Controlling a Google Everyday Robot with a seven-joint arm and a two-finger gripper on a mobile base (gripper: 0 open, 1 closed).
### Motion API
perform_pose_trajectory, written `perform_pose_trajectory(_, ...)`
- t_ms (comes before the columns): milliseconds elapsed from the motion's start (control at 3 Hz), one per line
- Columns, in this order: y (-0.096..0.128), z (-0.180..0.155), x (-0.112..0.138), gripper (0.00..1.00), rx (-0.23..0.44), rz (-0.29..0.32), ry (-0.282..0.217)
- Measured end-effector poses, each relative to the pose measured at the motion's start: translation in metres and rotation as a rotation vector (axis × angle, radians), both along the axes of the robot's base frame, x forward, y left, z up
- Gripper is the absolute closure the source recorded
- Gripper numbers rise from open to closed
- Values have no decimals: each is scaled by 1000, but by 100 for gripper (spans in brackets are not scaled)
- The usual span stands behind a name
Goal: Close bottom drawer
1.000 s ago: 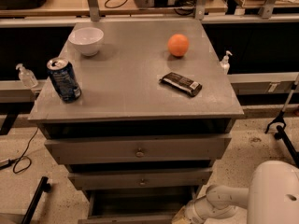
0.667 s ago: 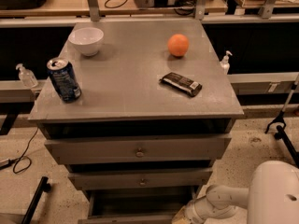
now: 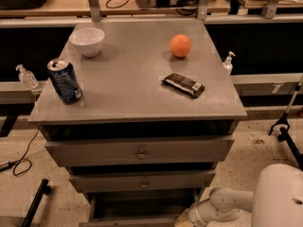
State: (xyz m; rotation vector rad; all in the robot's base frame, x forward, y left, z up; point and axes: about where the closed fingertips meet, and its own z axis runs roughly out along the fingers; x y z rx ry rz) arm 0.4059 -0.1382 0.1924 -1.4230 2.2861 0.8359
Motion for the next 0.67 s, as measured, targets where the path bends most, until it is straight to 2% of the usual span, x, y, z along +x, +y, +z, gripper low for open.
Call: perform_pose_trajectory(667,0,0,0,100,0,0,0)
